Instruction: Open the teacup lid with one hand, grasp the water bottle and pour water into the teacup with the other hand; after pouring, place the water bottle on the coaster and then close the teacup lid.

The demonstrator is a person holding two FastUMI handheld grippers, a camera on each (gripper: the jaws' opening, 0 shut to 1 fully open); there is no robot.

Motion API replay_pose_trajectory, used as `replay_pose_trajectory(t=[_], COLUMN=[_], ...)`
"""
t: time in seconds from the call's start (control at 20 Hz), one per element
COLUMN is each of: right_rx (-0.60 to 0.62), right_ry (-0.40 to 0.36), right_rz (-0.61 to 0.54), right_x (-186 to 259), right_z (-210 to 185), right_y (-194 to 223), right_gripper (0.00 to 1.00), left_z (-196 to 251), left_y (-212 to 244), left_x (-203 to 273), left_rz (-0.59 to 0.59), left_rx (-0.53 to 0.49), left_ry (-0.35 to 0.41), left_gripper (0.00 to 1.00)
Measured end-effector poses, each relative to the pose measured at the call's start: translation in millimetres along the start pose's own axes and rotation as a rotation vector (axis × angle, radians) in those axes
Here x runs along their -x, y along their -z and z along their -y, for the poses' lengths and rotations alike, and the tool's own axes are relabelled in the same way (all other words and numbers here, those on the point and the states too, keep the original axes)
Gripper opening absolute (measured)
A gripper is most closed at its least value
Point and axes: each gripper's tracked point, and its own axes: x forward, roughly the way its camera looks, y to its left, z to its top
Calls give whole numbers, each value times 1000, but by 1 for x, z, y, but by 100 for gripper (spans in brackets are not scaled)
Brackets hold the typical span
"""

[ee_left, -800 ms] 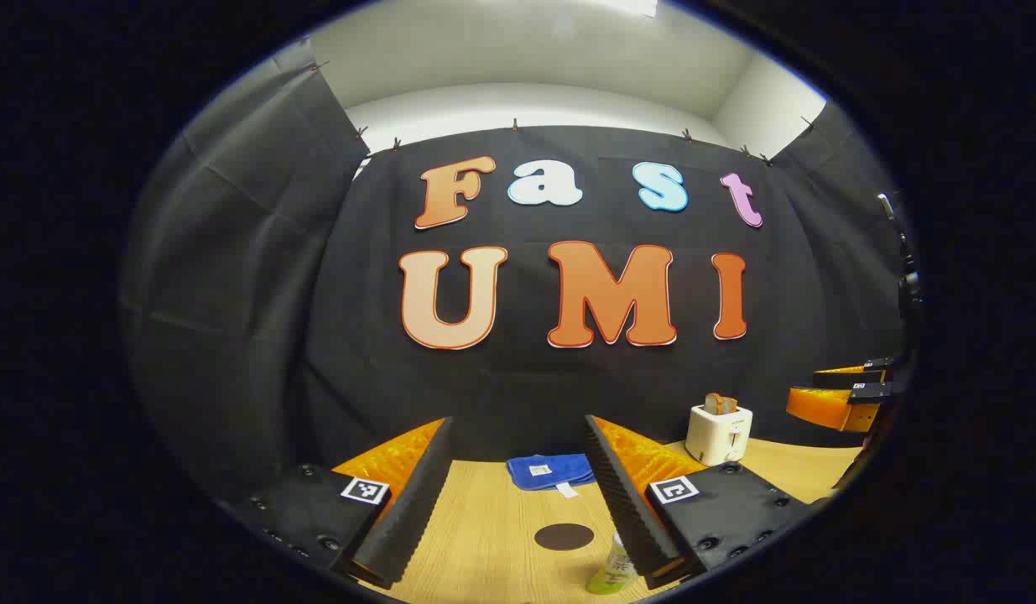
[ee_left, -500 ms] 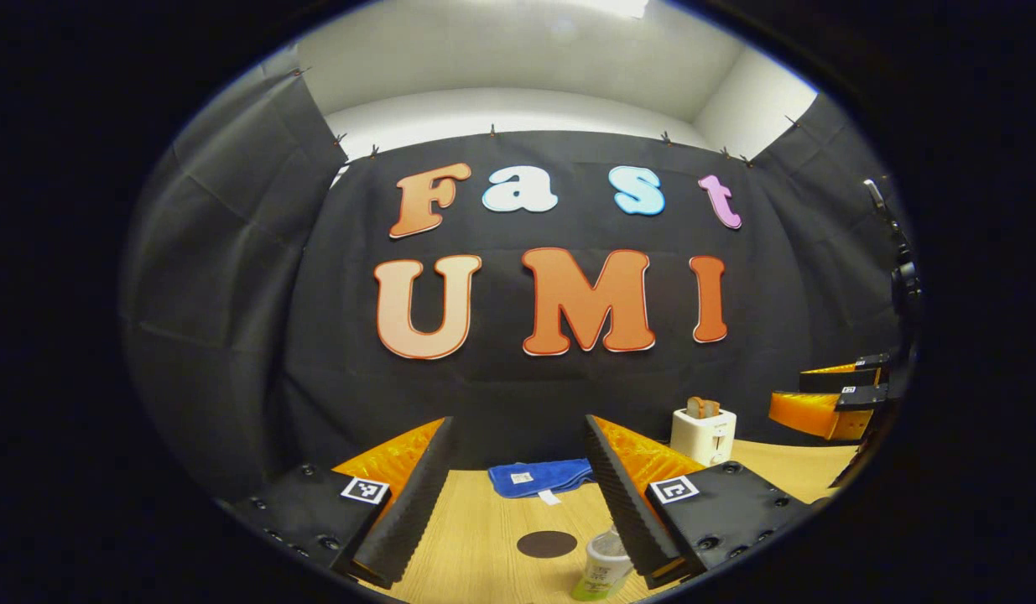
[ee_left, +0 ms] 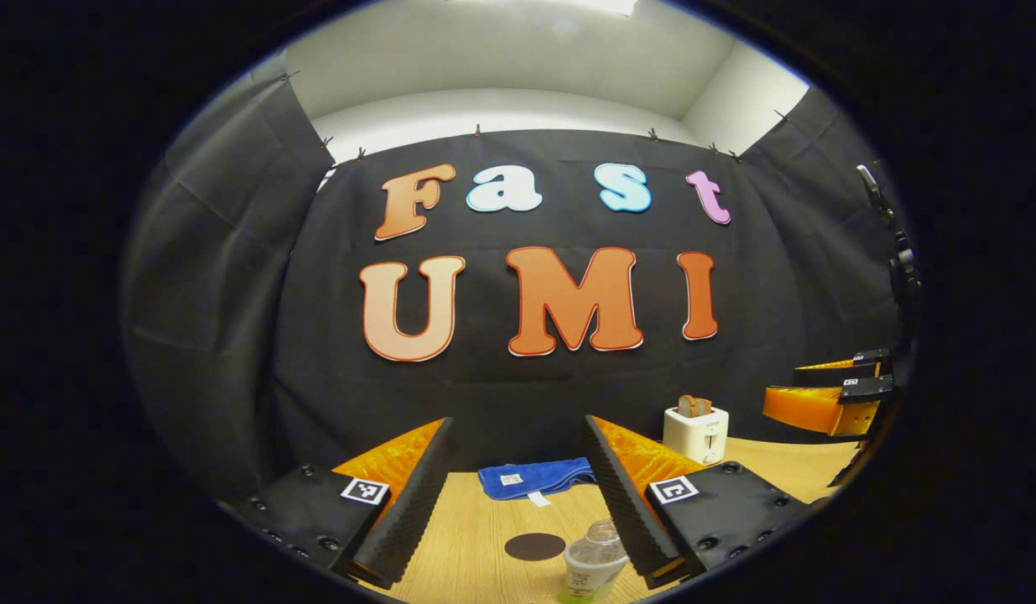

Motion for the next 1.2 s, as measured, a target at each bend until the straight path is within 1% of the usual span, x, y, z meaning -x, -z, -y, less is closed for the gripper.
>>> replay_pose_trajectory(t=[0.05, 0.15, 0.3, 0.35, 0.45, 0.6, 0.75, 0.85, 1.05, 1.15, 1.2], right_rx=[3, 10, 16, 22, 29, 20, 9, 2, 0, 6, 8], right_ry=[-6, -14, -16, -13, -6, -18, -27, -34, -46, -54, -73], right_rz=[1, 2, -14, -21, -36, -64, -86, -91, -101, -111, -121], right_x=[-1, -1, -3, -3, -5, -7, -7, -6, -5, -3, -2], right_z=[-2, -3, -1, 1, 3, 2, 2, 2, 2, 1, -1], right_y=[1, 5, 14, 19, 27, 42, 53, 56, 61, 67, 72], right_gripper=[89, 89, 89, 89, 89, 90, 90, 89, 90, 90, 90], left_z=[-2, -5, -3, -1, 2, 18, 27, 36, 40, 45, 46], left_y=[1, 3, 9, 10, 15, 33, 46, 55, 64, 73, 78], left_x=[-1, 0, 1, 0, 0, 1, 7, 12, 21, 26, 28], left_rz=[-8, -13, -25, -25, -27, -60, -85, -95, -105, -119, -130], left_rx=[-5, -3, 13, 23, 45, 74, 83, 80, 56, 53, 43], left_ry=[-7, -17, -16, -7, 10, 63, 97, 125, 127, 143, 152], left_gripper=[96, 97, 96, 97, 96, 97, 97, 96, 96, 96, 96])
